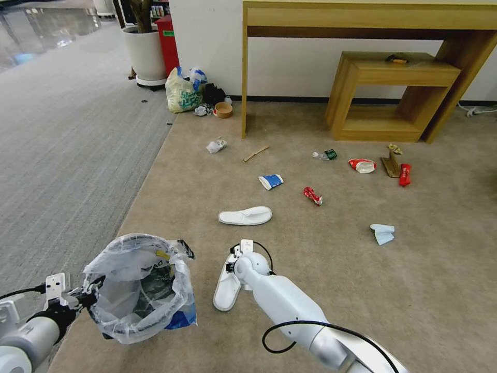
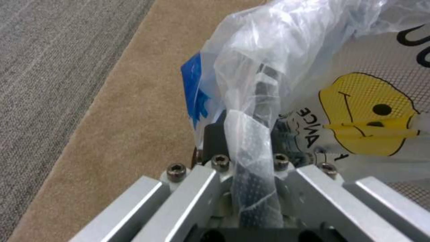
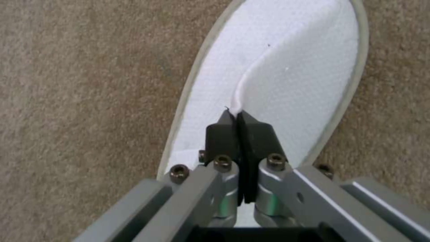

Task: Pick up the trash bin and place the garbage on the floor into it.

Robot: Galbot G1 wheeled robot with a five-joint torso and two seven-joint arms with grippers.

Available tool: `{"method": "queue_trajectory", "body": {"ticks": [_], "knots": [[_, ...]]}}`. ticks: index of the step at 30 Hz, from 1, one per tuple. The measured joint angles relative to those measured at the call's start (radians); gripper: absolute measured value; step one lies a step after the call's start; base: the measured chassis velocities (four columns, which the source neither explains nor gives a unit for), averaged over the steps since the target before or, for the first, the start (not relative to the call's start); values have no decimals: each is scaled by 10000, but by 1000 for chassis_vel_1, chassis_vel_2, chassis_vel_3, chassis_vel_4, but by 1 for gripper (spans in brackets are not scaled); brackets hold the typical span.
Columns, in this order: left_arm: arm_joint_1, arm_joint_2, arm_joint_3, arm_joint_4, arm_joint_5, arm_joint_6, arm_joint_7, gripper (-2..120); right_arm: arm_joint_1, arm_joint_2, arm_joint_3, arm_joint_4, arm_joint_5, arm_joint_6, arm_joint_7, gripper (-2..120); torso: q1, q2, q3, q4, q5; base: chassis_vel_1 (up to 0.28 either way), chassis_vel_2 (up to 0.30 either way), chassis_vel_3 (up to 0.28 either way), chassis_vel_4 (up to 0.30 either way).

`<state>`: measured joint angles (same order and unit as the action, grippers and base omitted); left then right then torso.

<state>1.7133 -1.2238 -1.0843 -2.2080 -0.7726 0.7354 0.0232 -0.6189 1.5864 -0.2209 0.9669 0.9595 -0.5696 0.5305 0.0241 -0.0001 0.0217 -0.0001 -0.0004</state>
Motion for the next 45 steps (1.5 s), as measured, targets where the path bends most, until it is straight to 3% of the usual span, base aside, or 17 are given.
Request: {"method": "queue_trajectory", "body": {"ticks": [13, 20, 23, 31, 36, 45], "knots": [[60, 7, -32, -106, -30, 0, 3, 0, -121, -511, 204, 740, -501, 258, -83, 0, 0, 0, 0, 0, 1, 0, 0, 0, 0], [72, 73, 4, -264, -71, 0, -130, 0, -307, -1235, 500, 2083, -2088, 896, -854, 0, 0, 0, 0, 0, 2, 0, 0, 0, 0], [93, 149, 56, -314, -97, 0, -249, 0, -298, -1696, 688, 2989, -3023, 1382, -1746, 0, 0, 0, 0, -1, 2, 0, 0, 0, 0], [104, 422, 290, -410, -143, 0, -495, 0, 180, -2238, 646, 4674, -3701, 2096, -2720, 0, 1, 0, -1, -1, 2, 0, 0, 0, 0], [104, 602, 401, -373, -133, 0, -574, 0, 748, -2359, 436, 5539, -3544, 2358, -3079, 0, 1, 0, -1, -1, 0, 0, 0, 0, 0], [90, 1082, 750, -182, -69, -1, -578, 0, 2009, -2487, -574, 7715, -1849, 2578, -3748, 0, 1, 0, -1, 2, -1, 0, 0, 0, 0]]}}
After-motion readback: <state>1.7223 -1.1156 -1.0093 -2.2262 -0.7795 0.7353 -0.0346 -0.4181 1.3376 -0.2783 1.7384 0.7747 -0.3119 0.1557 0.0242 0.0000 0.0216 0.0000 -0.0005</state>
